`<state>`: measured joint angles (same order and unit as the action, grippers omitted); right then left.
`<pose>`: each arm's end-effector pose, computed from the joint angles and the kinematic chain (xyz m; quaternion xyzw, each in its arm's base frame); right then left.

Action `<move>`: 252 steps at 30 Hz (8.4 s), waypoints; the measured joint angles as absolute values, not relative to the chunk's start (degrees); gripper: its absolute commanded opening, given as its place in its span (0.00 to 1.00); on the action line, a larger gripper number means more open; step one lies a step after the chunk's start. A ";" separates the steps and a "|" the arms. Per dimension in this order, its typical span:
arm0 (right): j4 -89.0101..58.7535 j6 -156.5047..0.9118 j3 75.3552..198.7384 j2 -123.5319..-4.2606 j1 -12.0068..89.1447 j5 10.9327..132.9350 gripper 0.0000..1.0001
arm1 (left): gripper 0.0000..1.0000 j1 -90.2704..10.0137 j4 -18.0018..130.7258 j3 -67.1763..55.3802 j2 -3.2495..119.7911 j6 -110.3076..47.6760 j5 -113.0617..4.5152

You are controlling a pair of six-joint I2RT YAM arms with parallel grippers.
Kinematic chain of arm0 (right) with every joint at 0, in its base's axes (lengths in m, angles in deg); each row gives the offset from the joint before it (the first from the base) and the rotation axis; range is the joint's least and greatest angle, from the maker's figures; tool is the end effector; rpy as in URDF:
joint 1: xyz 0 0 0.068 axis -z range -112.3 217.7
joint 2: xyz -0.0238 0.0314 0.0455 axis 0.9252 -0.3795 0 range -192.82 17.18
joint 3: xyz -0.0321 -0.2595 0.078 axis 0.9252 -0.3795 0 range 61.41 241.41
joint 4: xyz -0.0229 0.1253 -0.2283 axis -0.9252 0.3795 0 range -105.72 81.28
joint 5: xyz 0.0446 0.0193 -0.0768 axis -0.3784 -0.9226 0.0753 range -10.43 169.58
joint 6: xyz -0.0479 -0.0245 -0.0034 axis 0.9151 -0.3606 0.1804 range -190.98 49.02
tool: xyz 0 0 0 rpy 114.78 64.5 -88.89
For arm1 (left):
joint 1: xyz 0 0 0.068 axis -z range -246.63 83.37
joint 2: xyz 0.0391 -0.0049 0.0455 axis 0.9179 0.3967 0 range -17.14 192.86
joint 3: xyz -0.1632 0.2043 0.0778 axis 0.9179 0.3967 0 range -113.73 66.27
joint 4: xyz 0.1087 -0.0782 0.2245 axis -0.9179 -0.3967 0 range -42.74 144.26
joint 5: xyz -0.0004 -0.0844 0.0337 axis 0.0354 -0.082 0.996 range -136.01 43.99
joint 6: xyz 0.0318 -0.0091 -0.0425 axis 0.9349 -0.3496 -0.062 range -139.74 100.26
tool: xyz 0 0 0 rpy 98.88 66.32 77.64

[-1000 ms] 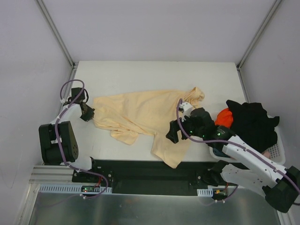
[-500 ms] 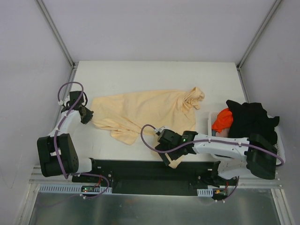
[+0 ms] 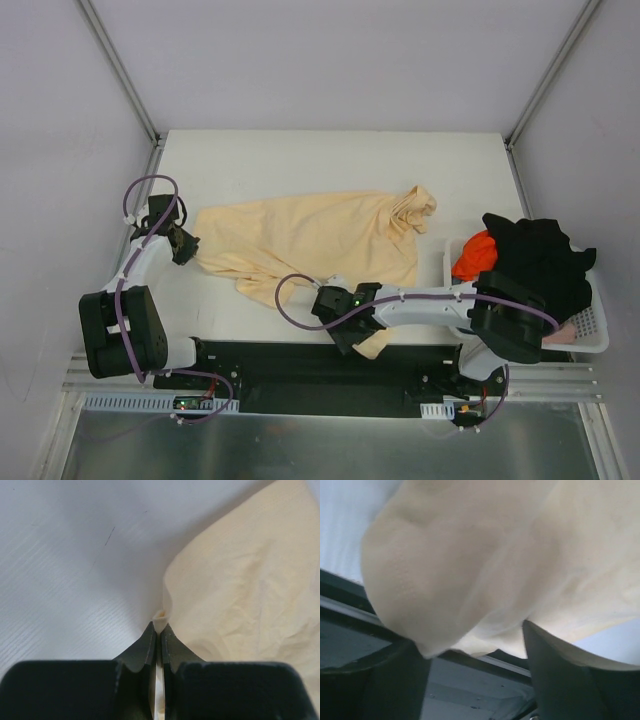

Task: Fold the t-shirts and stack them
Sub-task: Flatten out the tshirt, then grap the side of the flattened tshirt closest away from the robot with both arms

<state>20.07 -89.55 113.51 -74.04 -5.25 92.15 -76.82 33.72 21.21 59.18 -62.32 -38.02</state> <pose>0.0901 0.2672 0.1644 -0.4374 0.8831 0.0177 0.1688 0.2606 0.0520 0.2084 -0.4394 0.8343 -0.0278 0.3319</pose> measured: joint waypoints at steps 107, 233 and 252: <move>12.50 -69.81 130.99 -77.79 40.12 90.82 0.97 | 0.99 -66.68 16.63 -12.25 82.39 -49.84 -36.47; 5.34 -71.23 101.79 -39.85 20.32 81.64 0.88 | 0.00 -74.62 17.22 38.26 41.52 -83.15 -31.01; 15.24 -82.29 102.45 -63.28 -11.70 82.54 0.62 | 0.00 -74.62 20.96 39.18 38.85 -78.96 -32.30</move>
<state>15.24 -82.29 102.45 -63.28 -11.70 82.54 -74.62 20.96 39.18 38.85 -78.96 -32.30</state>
